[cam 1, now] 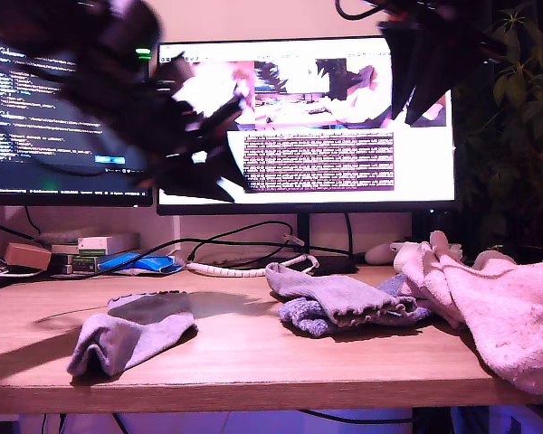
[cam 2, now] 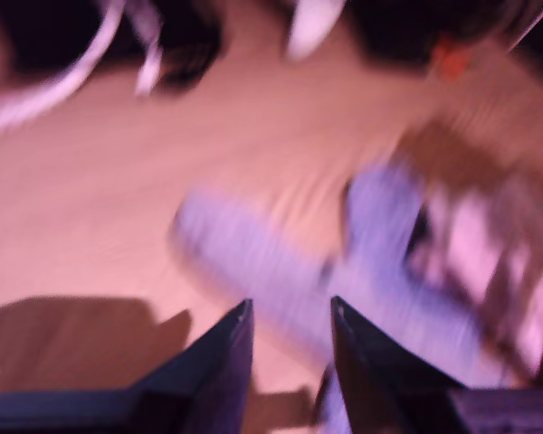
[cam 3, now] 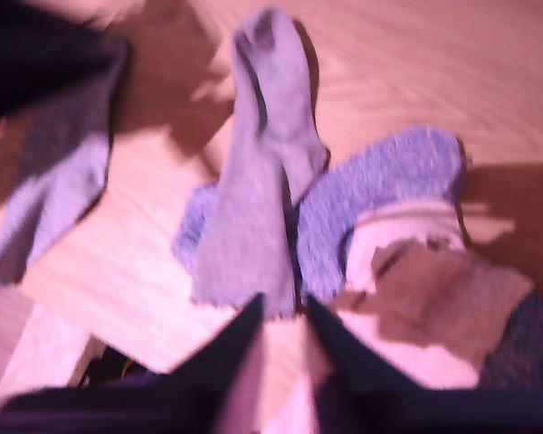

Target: Pair up the socks based on colour and pattern, by placing them on top of one another

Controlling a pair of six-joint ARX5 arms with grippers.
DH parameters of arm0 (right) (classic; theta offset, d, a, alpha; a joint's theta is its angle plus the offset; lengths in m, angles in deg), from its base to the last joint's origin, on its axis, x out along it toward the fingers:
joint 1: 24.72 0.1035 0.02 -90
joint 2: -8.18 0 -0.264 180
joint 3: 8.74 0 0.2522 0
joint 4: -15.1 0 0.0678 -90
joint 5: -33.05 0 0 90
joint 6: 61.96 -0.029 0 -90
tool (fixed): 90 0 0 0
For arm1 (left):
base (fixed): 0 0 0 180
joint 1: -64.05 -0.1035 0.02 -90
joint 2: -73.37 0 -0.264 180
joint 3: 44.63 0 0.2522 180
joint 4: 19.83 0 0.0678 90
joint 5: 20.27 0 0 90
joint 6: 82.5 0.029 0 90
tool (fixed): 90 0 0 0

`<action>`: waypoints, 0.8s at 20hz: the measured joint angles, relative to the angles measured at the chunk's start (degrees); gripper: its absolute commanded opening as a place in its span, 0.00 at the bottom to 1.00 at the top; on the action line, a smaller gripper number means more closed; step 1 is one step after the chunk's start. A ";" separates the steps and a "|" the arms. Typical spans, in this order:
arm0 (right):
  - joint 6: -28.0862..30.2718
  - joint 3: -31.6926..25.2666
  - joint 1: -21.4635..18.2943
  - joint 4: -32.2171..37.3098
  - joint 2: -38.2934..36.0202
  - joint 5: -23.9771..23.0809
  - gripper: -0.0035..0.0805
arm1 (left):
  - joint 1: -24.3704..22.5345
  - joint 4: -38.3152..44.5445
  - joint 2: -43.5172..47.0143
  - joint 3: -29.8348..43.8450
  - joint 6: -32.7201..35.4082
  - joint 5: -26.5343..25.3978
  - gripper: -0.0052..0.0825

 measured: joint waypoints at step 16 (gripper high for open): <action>1.38 0.00 -3.02 0.33 0.00 -0.20 0.03 | 1.05 -19.63 -22.95 -28.15 -7.78 -5.42 0.56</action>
